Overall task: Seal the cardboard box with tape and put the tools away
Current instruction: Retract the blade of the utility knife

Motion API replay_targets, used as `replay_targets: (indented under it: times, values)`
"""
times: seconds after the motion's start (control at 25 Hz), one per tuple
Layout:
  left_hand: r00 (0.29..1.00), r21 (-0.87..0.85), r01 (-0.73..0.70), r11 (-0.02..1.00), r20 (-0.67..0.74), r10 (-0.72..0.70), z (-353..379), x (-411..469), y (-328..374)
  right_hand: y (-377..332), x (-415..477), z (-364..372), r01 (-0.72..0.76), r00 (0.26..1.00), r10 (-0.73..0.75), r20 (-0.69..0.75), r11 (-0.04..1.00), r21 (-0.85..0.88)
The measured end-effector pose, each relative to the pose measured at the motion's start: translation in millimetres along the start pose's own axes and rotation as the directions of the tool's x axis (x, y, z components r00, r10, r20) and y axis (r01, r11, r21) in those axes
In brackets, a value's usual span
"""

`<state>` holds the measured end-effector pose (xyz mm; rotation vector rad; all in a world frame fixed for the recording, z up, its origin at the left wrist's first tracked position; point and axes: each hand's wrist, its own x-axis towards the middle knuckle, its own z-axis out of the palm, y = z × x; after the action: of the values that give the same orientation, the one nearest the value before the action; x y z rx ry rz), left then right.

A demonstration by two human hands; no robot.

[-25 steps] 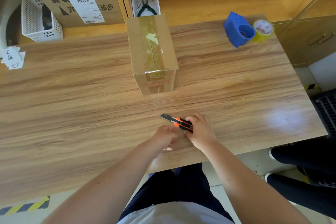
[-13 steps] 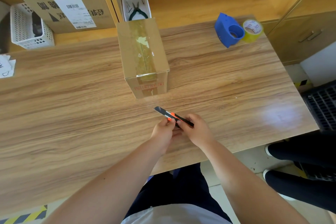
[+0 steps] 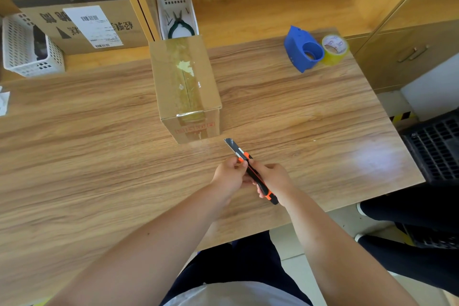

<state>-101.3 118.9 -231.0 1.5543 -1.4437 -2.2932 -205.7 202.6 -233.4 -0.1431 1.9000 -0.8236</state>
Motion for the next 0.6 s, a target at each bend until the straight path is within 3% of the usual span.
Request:
replay_targets:
  times: [0.24,0.6]
  values:
    - [0.998,0.052,-0.065,0.997,-0.021,0.066,6.6,13.4,22.3,-18.3,5.8,-10.2,0.075,0.997,-0.074,-0.017,0.994,0.078]
    - [0.994,0.104,-0.091,0.99,-0.045,0.096,12.4,29.3,56.2,-39.1,15.2,-27.5,0.222,0.975,-0.221,-0.018,0.973,0.064]
